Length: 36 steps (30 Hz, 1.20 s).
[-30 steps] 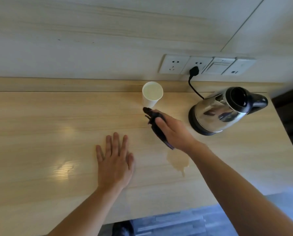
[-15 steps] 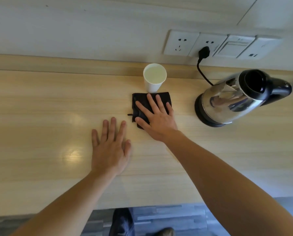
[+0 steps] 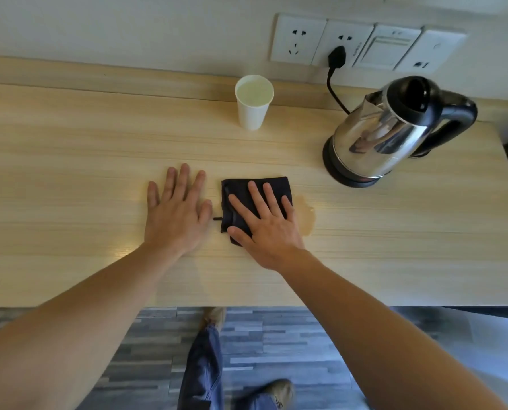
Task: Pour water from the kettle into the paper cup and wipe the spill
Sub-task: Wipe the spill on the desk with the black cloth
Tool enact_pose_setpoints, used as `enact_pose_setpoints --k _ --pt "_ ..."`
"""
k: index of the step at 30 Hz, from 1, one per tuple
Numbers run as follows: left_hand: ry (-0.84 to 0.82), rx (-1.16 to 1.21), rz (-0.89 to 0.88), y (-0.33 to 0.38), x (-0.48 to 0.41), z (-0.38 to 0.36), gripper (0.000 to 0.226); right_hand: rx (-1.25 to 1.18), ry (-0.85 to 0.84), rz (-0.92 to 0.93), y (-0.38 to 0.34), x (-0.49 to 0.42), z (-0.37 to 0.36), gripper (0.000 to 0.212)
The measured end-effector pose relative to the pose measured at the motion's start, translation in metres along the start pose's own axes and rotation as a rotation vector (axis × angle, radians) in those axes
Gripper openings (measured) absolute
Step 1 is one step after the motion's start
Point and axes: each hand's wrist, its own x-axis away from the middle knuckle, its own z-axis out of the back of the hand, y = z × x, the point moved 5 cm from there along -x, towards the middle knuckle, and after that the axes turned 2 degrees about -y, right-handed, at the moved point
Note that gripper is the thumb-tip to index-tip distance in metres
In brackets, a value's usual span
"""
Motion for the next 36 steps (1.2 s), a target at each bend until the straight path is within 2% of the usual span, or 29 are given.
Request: enact_pose_setpoints --k 14,22,27,28,30,31,35,36 --pt "0.019 0.007 -0.002 0.0 -0.001 0.0 0.067 -0.043 -0.006 0.029 -0.016 0.091 -0.04 0.062" --pt "-0.019 0.022 -0.003 0.0 -0.001 0.0 0.066 -0.135 0.1 0.076 -0.015 0.138 -0.059 0.053" --pt "-0.022 0.076 -0.019 0.018 0.008 0.006 0.064 -0.611 -0.084 0.075 -0.009 0.169 -0.046 0.044" --pt "-0.031 0.093 -0.044 0.031 0.009 0.007 0.064 -0.779 -0.132 0.01 -0.005 0.176 -0.04 0.046" --pt "-0.053 0.115 -0.102 0.059 0.011 0.006 0.063 -1.24 -0.198 -0.159 0.003 0.184 -0.022 0.063" --pt "-0.066 0.125 -0.119 0.069 0.012 0.004 0.063 -1.36 -0.17 -0.215 0.009 0.185 -0.013 0.067" --pt "-0.074 0.071 -0.104 0.081 0.014 -0.006 0.064 -1.66 -0.053 -0.275 0.031 0.164 0.041 0.047" --pt "-0.086 0.066 -0.102 0.081 0.013 -0.008 0.065 -1.67 -0.017 -0.265 0.038 0.152 0.057 0.043"
